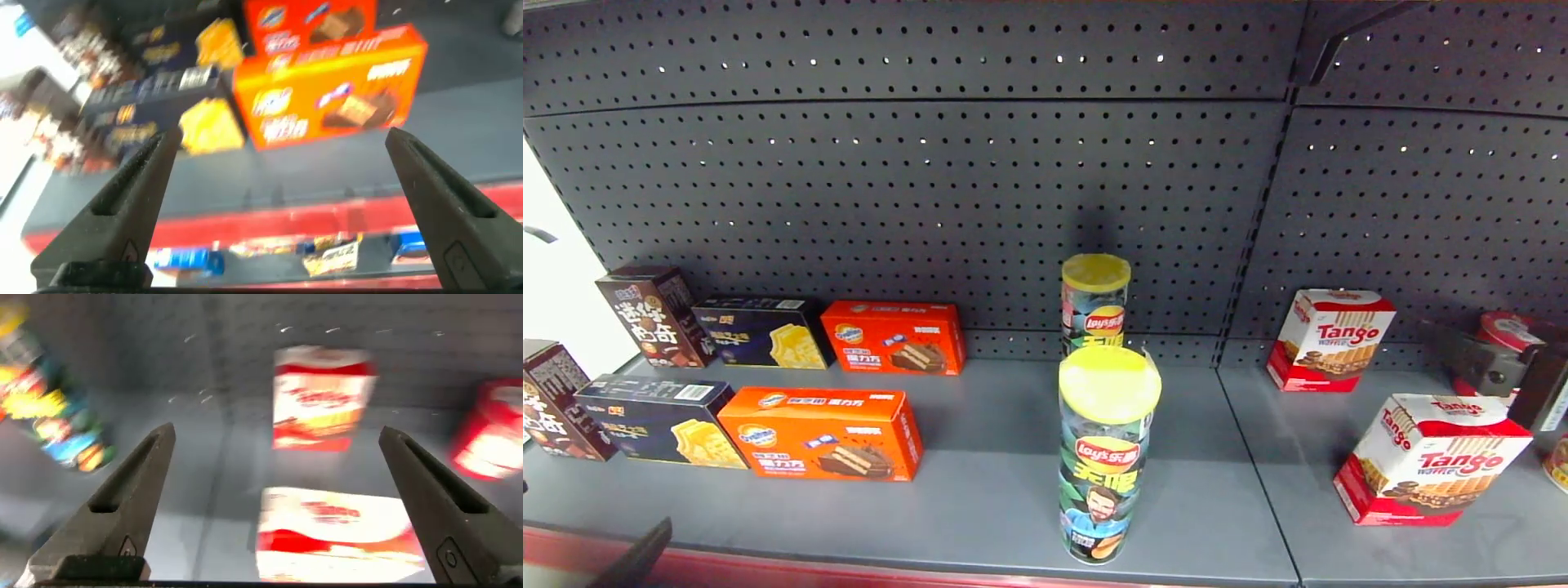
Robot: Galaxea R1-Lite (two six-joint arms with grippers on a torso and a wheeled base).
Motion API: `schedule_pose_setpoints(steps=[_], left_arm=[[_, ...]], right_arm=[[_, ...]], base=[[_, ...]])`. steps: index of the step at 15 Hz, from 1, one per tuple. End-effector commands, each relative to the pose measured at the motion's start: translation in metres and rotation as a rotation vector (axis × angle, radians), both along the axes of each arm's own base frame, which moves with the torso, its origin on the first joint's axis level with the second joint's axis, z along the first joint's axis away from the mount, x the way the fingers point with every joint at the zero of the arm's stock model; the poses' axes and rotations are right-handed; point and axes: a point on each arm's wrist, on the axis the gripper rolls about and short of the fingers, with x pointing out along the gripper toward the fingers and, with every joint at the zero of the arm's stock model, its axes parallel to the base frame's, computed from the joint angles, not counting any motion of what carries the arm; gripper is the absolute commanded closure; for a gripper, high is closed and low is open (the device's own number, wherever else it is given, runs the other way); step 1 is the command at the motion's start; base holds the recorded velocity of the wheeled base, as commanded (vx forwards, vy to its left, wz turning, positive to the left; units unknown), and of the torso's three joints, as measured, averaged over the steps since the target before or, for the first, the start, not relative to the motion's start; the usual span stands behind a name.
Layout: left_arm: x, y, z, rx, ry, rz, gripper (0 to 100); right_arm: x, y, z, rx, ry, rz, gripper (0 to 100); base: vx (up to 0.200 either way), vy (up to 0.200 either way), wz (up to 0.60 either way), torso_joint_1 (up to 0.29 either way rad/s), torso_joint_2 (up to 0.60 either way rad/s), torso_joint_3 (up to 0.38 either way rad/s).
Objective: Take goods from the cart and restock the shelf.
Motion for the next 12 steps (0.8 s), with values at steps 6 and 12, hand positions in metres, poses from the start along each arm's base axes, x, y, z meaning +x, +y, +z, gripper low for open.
schedule_pose_setpoints(steps=[6,12], left_arm=[[-0.043,0.004,-0.026,0.013,-0.015,0.154,0],[-0.065,0.003,-0.055,-0.052,-0.062,0.169,0]], right_arm=[[-0.08,-0.058,-0.039,0.048,-0.136,-0.334,0],[-0.127,-0.065,-0.088,-0.026,-0.183,-0.369,0]], base=[[0.0,0.0,0.0,0.0,0.0,0.0],[0.0,0.0,0.0,0.0,0.0,0.0]])
